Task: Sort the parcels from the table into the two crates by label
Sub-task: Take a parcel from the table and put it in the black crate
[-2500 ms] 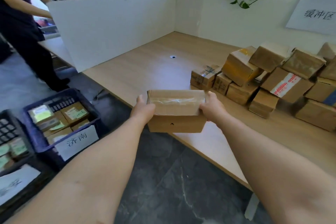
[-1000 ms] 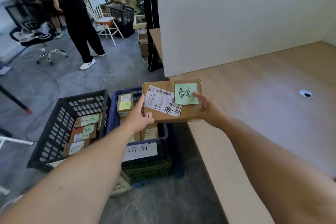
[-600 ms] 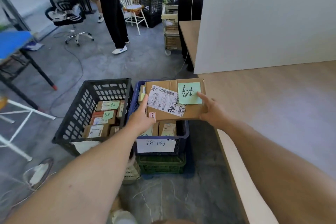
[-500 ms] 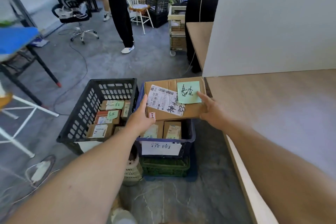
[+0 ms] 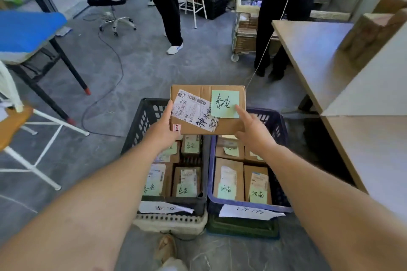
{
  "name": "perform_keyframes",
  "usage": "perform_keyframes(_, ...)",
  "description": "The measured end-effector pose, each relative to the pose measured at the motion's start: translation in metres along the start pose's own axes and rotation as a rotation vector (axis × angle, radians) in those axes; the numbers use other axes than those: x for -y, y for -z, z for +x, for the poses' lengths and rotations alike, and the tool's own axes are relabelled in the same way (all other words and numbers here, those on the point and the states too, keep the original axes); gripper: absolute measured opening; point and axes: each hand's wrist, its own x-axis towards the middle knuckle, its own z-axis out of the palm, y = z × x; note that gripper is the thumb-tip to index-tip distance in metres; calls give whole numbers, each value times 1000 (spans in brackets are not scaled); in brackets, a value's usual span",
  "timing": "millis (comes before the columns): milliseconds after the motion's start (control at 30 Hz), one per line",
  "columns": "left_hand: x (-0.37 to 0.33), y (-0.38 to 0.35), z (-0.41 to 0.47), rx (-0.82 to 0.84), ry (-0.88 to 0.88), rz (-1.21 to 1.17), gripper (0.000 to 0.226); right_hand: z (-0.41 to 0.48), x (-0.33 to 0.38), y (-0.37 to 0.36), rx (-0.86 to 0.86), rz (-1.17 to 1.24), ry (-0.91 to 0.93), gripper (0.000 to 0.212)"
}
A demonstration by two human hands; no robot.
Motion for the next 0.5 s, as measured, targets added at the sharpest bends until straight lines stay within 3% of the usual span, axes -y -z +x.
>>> perform_keyframes(267, 81, 56, 101, 39, 61, 32, 95, 98, 69, -76, 57, 49, -79, 72)
perform_keyframes(500, 143, 37, 156, 149, 117, -44, 96, 140, 66, -139, 191, 16, -158, 72)
